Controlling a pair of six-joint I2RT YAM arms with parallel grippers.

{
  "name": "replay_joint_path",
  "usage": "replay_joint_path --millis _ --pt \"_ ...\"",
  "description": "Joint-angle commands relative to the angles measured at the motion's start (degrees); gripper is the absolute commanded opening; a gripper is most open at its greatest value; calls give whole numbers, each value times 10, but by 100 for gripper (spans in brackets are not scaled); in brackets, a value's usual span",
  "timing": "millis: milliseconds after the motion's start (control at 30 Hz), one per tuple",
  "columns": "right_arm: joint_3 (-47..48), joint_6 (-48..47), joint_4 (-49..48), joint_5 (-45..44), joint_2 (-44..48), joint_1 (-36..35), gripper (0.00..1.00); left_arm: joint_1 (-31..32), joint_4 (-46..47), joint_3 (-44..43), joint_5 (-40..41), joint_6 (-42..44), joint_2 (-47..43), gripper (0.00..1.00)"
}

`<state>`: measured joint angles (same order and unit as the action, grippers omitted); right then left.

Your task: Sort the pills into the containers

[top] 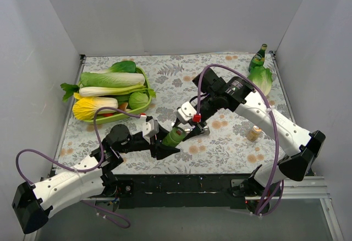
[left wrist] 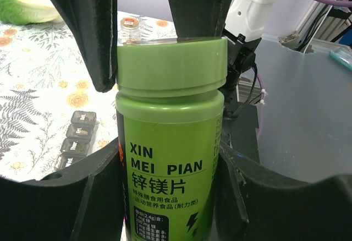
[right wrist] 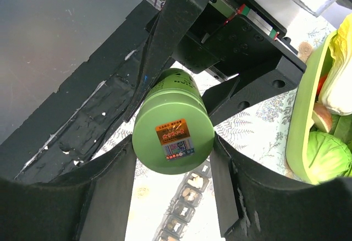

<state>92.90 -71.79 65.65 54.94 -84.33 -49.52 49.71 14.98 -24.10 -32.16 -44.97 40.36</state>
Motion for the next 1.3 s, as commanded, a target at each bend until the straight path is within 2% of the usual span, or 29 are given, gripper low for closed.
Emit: replay_joint_path --millis 0,233,400,467,500,700,800,833,933,1067,1167,1267 --pt "-2 34 -21 10 18 -5 43 -1 -2 -9 15 8 2 0" --pt "-50 197 -136 -27 37 -5 36 -1 -16 -9 82 4 -13 0" --pt "-74 281 -206 -21 56 3 34 -1 -8 0 86 4 -23 0" --pt "-65 285 -203 9 51 20 33 -1 -7 1 73 5 -21 0" --pt "-60 251 -182 34 50 22 33 -1 -3 5 65 5 -19 0" --pt "-35 120 -100 62 45 18 32 -1 0 5 3 -4 -2 0" --pt "-29 109 -87 46 37 6 40 -1 -3 1 2 -3 2 0" --pt "-26 104 -76 41 34 0 52 -1 -2 0 6 -3 1 0" --pt "-37 105 -74 37 36 -9 72 -1 -2 0 20 0 0 0" --pt "-44 140 -96 32 42 -15 79 -1 -3 -1 26 2 2 0" --pt "-45 171 -112 25 42 -16 79 -1 -4 -1 32 1 3 0" --pt "-52 210 -135 19 44 -17 74 -1 -8 -2 45 4 1 0"
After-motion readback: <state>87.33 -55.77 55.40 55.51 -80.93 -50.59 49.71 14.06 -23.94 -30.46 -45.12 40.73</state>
